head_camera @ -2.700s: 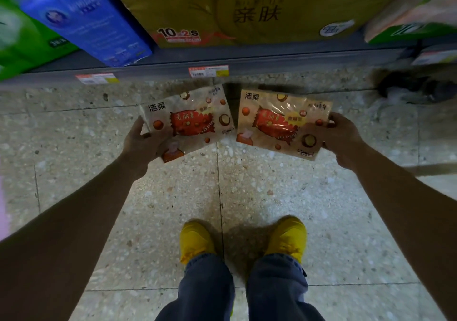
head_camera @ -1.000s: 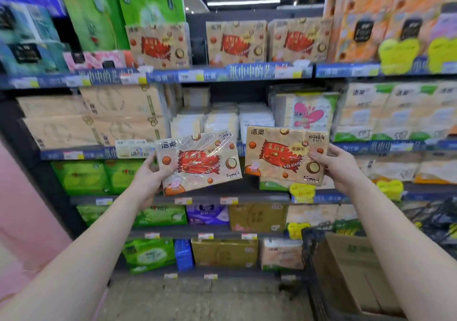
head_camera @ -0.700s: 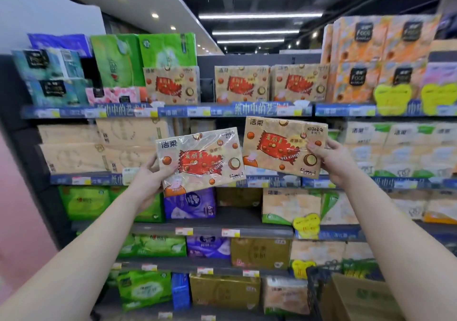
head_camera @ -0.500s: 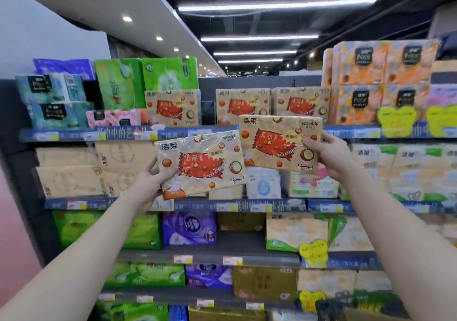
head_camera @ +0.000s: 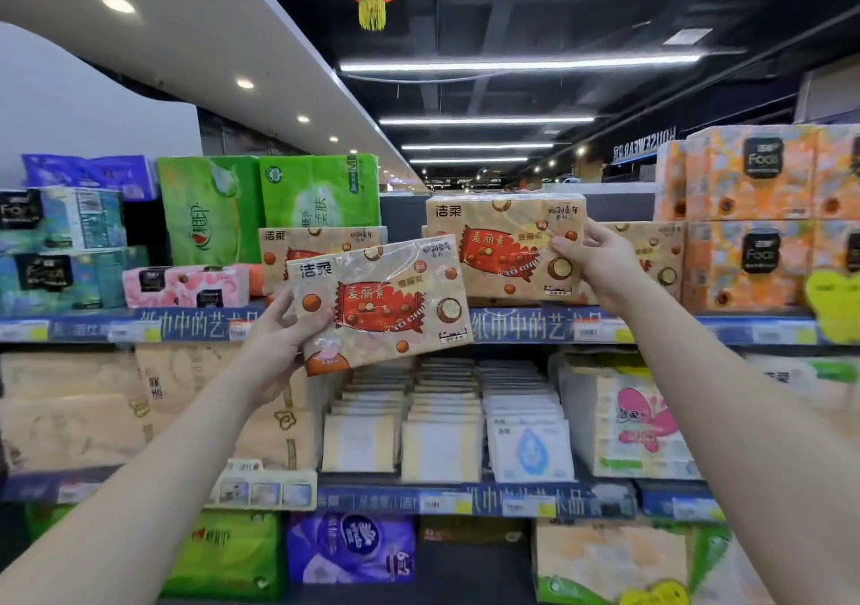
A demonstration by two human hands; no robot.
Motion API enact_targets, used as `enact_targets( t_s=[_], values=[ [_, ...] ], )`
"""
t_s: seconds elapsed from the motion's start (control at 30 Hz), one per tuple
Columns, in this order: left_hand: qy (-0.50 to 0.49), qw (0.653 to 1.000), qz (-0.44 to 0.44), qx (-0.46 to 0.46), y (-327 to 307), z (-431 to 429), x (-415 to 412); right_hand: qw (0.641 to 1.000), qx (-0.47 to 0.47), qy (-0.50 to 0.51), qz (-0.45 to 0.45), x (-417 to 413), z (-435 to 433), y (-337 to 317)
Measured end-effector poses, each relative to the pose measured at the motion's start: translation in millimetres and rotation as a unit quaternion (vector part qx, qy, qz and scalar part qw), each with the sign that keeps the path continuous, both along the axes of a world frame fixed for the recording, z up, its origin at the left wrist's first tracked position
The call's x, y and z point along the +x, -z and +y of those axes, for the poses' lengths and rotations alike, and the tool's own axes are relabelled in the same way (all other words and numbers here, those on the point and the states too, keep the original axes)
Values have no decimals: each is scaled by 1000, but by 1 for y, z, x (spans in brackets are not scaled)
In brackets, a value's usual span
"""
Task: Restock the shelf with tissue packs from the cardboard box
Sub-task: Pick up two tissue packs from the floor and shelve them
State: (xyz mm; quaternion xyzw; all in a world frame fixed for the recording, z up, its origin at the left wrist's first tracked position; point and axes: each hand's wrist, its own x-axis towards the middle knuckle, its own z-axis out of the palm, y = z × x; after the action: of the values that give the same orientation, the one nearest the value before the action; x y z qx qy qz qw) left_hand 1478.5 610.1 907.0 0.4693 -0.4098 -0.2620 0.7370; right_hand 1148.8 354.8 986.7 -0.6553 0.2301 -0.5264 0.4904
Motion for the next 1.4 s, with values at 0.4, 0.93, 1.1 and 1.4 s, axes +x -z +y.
enact_targets(
  t_s=[0.4, 0.93, 1.1, 1.4],
  values=[
    [16, 999, -23, -39, -11, -55, 8, 996, -54, 21, 64, 49, -47, 34],
    [22, 998, -29, -52, -23, -120, -86, 993, -5, 79, 89, 6, -63, 21],
    [43, 996, -48, -59, -37, -156, -140, 999, -20, 26, 12, -55, -42, 7],
    [-17, 984, -175, -13, -55, -231, -230, 987, -95, 122, 46, -146, -68, 12]
  ],
)
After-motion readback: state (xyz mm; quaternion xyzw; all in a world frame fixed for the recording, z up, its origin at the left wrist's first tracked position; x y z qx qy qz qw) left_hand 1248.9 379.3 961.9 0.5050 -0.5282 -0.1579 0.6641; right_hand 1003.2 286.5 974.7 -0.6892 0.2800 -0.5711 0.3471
